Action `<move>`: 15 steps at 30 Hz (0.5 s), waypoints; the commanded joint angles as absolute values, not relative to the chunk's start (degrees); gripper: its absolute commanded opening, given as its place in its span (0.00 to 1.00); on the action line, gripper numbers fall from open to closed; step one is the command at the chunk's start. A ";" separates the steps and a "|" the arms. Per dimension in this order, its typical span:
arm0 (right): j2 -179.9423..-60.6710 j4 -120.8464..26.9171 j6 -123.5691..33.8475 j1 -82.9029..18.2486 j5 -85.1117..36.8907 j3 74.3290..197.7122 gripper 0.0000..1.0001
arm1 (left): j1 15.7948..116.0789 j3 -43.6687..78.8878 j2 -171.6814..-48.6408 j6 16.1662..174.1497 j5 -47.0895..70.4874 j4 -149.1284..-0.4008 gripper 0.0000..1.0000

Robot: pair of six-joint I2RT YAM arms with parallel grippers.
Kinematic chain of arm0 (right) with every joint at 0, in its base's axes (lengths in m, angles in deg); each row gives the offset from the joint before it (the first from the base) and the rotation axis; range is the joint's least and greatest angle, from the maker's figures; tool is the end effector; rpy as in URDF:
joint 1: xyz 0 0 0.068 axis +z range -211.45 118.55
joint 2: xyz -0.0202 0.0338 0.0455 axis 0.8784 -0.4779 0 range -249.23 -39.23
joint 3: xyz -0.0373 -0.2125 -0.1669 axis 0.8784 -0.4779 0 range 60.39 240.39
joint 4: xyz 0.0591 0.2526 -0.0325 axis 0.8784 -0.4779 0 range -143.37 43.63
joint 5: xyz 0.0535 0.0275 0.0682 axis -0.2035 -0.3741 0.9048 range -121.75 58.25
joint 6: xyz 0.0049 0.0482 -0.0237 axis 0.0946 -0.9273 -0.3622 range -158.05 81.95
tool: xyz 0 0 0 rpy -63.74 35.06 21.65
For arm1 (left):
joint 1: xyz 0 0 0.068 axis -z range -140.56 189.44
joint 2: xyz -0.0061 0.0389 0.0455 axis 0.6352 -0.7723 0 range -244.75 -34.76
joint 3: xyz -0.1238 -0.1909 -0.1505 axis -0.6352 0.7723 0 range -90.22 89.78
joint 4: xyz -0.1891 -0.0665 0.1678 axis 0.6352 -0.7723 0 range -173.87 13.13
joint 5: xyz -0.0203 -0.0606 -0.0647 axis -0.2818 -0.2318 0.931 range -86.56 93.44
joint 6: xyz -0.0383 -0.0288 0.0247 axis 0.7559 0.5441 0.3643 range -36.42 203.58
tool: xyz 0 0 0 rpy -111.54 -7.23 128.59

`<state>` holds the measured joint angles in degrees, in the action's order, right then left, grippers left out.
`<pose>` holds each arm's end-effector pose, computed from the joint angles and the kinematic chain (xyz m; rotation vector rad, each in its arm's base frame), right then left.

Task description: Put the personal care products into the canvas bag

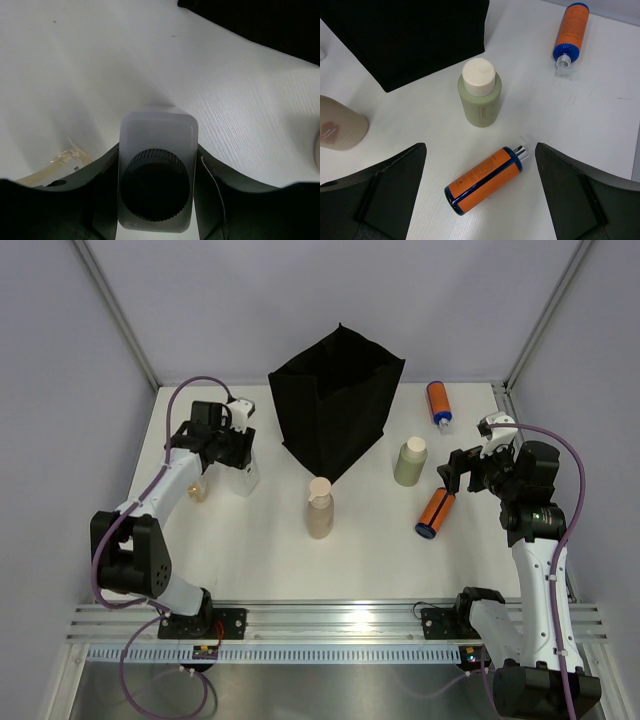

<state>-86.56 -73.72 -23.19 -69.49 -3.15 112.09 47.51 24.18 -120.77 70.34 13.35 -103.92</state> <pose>0.1785 -0.0080 0.3450 -0.4331 1.8778 0.2252 0.3218 -0.0519 0.2672 0.5208 2.3320 -0.1651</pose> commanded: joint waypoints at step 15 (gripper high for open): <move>-85.11 -73.35 -22.66 -69.54 -3.98 112.07 0.99 | 47.61 15.34 -100.70 93.58 19.08 -99.91 0.00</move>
<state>-86.12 -73.72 -23.19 -69.51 -3.48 112.09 47.32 22.19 -109.60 85.82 15.27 -110.93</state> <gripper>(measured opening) 0.993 0.527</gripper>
